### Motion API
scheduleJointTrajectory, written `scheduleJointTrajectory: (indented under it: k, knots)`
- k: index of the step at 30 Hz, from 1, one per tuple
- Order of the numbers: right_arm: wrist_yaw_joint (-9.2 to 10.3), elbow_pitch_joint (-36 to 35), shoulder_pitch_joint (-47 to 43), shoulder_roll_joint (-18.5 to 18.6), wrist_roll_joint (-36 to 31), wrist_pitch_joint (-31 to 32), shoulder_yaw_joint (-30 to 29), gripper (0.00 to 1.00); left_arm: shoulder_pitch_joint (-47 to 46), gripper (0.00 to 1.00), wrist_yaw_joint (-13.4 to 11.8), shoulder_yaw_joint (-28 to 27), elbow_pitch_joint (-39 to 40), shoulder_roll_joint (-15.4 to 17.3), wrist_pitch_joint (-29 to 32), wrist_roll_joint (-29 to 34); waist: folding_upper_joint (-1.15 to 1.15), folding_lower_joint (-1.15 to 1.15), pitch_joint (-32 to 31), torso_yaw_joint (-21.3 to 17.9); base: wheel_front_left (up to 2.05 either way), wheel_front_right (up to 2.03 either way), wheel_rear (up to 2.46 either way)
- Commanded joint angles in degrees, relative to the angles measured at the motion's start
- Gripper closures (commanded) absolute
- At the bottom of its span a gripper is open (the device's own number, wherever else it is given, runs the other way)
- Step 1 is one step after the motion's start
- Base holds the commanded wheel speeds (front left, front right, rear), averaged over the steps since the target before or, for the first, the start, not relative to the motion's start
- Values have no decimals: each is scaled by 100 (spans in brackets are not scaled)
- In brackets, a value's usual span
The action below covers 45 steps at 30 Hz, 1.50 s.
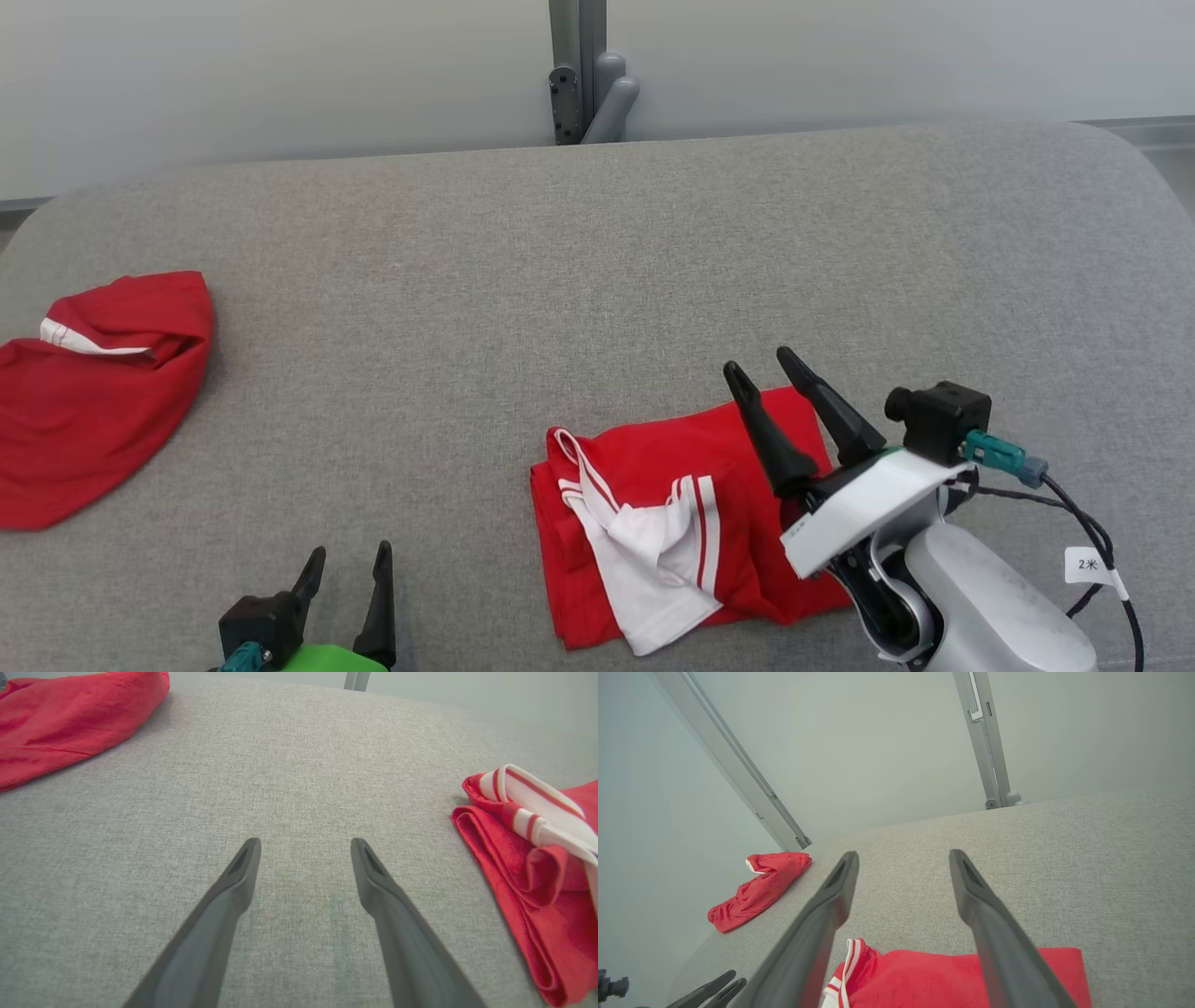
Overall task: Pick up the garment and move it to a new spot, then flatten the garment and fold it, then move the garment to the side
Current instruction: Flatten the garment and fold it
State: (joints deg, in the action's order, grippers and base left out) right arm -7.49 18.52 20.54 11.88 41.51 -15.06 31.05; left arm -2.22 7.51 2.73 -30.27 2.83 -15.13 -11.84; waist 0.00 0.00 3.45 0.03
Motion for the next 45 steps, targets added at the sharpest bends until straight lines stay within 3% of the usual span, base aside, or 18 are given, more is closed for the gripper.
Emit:
scheduleJointTrajectory:
  k: [1, 7, 16, 17, 18, 19, 26, 27, 28, 38, 45]
  knots:
    - [1, -74, -137, 39, -84, -11, -28, 0, 0, 0, -10, -16, 22, 17, 0, -40, 0, 0, -10, -34, 0, 0, 0]
    - [1, -172, -586, 260, 119, -12, 390, 0, 48, 0, -10, 1, 15, 17, 1, -66, 0, 0, 27, -49, 0, 0, 0]
    - [1, 368, -570, 384, 526, 27, 1224, 0, 3, 0, -10, 57, -26, 17, 0, -36, 0, 0, 91, 36, 0, 0, 0]
    - [1, 398, -515, 397, 554, 24, 1314, 23, -9, 0, -10, 58, -27, 17, 1, -35, 0, 0, 102, 49, 0, 0, 0]
    - [1, 404, -454, 422, 564, 19, 1415, 78, -16, 0, -10, 59, -28, 17, 0, -36, 0, 0, 107, 60, 0, 0, 0]
    - [1, 398, -413, 435, 601, 13, 1495, 100, -20, 0, -10, 54, -24, 17, 1, -35, 0, 0, 116, 73, 0, 0, 0]
    - [1, 39, -58, 749, 1060, 290, 2781, 100, -32, 0, -10, 31, -46, 17, 0, -5, 0, 0, 132, 146, 0, 0, 0]
    - [1, 46, -12, 783, 1150, 303, 2870, 69, -37, 0, -10, 29, -48, 16, 0, -9, 0, 0, 130, 151, 0, 0, 0]
    - [1, 47, 22, 793, 1259, 319, 2963, 0, -39, 0, -10, 29, -54, 16, 1, -15, 0, 0, 125, 155, 0, 0, 0]
    - [2, -748, 361, 1014, 1988, -2, 3419, 0, 25, 0, -10, -67, -38, 16, 0, 56, 0, 0, 44, 72, 0, 0, 0]
    - [1, -182, -102, 798, 946, -10, 1578, 0, 75, 0, -10, -124, 19, 16, 0, 104, 0, 0, -22, 0, 0, 0, 0]
